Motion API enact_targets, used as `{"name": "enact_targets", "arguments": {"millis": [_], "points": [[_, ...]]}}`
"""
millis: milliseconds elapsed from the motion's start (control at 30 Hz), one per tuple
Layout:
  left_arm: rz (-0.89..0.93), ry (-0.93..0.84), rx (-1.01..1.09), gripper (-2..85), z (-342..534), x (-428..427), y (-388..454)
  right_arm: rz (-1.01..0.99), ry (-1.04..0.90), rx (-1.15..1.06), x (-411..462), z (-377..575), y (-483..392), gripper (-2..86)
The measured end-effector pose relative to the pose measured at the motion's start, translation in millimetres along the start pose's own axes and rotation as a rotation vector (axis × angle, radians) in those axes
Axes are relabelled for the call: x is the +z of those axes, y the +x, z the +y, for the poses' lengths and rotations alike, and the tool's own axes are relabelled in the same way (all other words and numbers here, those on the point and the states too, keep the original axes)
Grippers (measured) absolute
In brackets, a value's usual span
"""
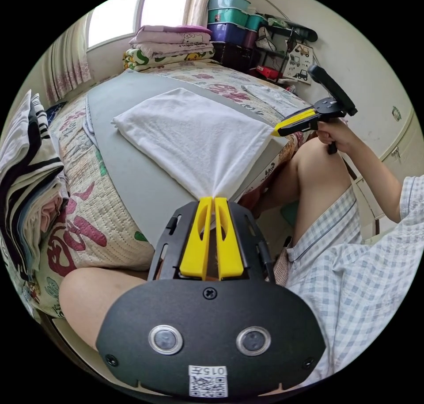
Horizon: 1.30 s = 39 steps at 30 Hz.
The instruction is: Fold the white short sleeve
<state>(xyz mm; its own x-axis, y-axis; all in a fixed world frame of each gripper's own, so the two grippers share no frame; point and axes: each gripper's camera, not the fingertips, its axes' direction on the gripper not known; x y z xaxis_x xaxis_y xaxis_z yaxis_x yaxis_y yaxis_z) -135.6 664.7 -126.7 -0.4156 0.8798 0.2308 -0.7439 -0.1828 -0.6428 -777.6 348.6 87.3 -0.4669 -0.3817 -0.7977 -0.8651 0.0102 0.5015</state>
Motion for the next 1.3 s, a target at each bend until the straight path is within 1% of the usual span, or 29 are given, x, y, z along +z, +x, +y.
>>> {"name": "enact_targets", "arguments": {"millis": [167,267,400,600,733,833,933,967,1033,1100,1167,1233,1300], "points": [[-0.035,-0.047,0.034,-0.5,-3,5,11,0.101,-0.046,-0.043,-6,11,-22,-0.9],[-0.071,-0.057,0.054,-0.5,-2,10,19,0.112,-0.050,-0.053,-14,18,-28,-0.9],[-0.090,-0.071,0.066,-0.3,4,17,25,0.062,-0.065,-0.058,-31,29,-34,-0.9],[-0.049,-0.098,0.031,0.5,20,30,9,-0.004,-0.082,-0.072,-63,57,-51,-0.9],[0.014,-0.115,0.004,3.3,31,40,-8,-0.027,-0.138,-0.068,-84,74,-51,-0.8],[0.074,-0.058,-0.040,4.3,45,27,-29,-0.048,-0.084,-0.061,-116,85,-52,-0.8],[0.126,0.041,-0.095,3.5,52,20,-48,-0.107,0.047,-0.051,-158,83,-54,-0.9],[0.145,0.070,-0.115,2.8,50,25,-54,-0.147,0.105,-0.052,-172,78,-56,-0.9],[0.162,0.076,-0.120,1.9,42,45,-56,-0.208,0.155,-0.057,-187,66,-61,-0.8],[0.160,0.053,-0.106,1.2,35,74,-54,-0.239,0.156,-0.064,-195,51,-68,-0.8],[0.129,0.000,-0.091,0.6,34,114,-53,-0.192,0.075,-0.088,-193,35,-81,-0.8],[0.110,-0.044,-0.085,0.2,41,137,-56,-0.130,-0.011,-0.096,-189,30,-88,-0.8],[0.105,-0.035,-0.083,-0.1,54,147,-61,-0.111,-0.043,-0.104,-191,33,-90,-0.7]]}}
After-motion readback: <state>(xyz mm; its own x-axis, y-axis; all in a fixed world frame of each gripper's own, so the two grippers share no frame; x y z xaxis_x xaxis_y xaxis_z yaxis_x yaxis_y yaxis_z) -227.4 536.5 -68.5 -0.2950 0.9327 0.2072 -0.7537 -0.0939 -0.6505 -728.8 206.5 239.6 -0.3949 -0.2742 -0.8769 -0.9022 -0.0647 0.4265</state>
